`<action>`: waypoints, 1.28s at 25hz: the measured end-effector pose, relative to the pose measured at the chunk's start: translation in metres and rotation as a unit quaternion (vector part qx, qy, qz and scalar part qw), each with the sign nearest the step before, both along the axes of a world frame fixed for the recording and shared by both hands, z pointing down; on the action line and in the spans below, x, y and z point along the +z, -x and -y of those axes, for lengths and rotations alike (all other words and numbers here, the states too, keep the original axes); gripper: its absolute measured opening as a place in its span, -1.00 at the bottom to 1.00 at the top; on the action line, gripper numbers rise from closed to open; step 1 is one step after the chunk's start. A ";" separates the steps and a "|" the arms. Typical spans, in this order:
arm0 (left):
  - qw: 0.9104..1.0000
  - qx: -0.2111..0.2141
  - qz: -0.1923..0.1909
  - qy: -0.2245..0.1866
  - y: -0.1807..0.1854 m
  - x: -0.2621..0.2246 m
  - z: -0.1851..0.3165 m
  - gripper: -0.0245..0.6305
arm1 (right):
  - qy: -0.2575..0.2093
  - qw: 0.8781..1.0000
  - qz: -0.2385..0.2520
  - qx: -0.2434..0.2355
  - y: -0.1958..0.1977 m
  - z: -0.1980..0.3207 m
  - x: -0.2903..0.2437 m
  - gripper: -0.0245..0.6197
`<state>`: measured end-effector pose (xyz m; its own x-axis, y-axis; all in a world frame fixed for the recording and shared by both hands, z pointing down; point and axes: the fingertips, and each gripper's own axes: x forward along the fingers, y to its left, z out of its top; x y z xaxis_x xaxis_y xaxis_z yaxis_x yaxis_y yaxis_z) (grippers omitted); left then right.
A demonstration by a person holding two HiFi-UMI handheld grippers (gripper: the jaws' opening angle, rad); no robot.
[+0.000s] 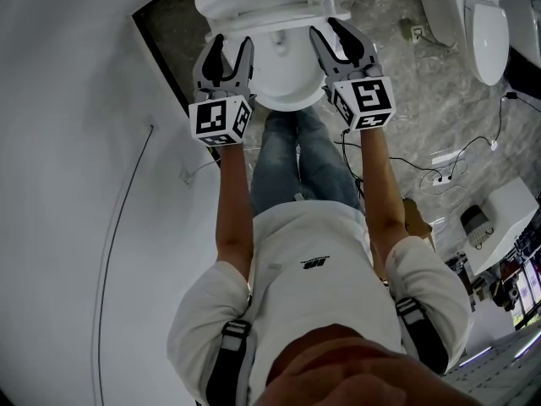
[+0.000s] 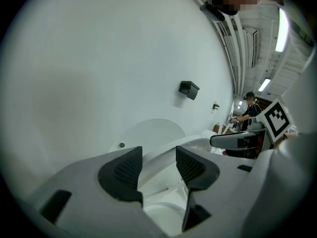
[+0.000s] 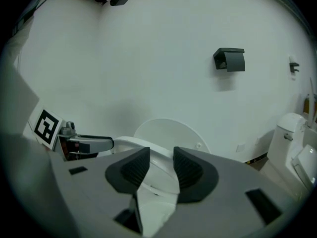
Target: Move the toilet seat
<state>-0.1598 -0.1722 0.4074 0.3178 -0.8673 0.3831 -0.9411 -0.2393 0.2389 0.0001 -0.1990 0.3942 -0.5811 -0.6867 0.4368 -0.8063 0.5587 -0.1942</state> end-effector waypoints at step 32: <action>0.999 -0.030 -0.003 -0.018 0.012 -0.002 0.051 -0.26 | -0.023 1.000 0.005 0.012 0.008 0.051 -0.002 -0.46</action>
<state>-0.1722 -0.2230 0.4057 0.2673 -0.8979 0.3497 -0.9526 -0.1916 0.2363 -0.0076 -0.2505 0.3922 -0.5690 -0.7195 0.3981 -0.8172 0.5486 -0.1765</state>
